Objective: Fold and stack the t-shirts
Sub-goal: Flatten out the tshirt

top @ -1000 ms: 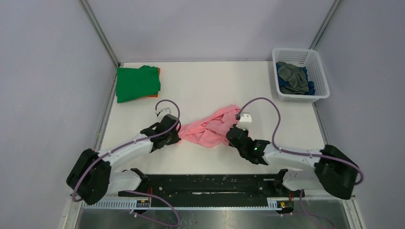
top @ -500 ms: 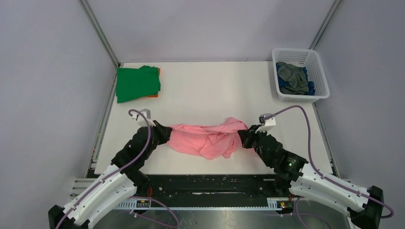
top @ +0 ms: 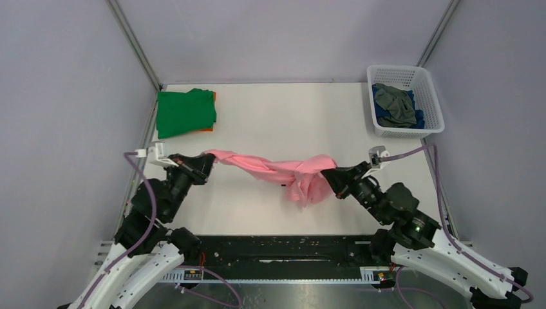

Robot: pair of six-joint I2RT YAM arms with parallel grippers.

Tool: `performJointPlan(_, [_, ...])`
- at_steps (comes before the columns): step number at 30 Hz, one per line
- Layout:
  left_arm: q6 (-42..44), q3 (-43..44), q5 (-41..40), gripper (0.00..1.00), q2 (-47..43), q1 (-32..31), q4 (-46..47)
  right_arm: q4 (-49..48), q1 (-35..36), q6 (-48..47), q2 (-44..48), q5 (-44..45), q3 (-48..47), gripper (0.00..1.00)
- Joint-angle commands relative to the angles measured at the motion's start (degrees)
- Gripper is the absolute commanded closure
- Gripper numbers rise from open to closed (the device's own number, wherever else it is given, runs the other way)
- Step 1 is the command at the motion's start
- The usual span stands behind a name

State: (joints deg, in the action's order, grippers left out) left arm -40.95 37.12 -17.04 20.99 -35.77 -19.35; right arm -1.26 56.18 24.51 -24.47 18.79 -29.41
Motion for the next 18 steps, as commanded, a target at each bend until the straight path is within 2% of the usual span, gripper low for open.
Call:
performJointPlan(1, [4.75,8.81,4.26,1.00,-3.79,-0.09,0.79,-5.51,0.13,-2.67,3.05,-12.41,-6.59,1.00])
performJointPlan(7, [6.67,14.67,14.55,1.00,-7.73,-0.09,3.98,-7.01,0.09,0.08,4.30,-28.66,-13.17,1.00])
performJointPlan(13, [7.06,20.31,25.38,1.00,-7.68,-0.09,6.23,-7.91,0.10,4.40,1.22,-44.01,-21.03,1.00])
performJointPlan(16, [7.15,22.70,28.10,1.00,-7.34,-0.09,6.38,-7.96,0.08,6.27,-0.06,-48.07,-24.02,1.00])
performJointPlan(18, [7.50,23.75,28.39,1.00,-6.99,-0.09,6.67,-6.70,0.07,5.88,-0.19,-47.70,-25.19,1.00])
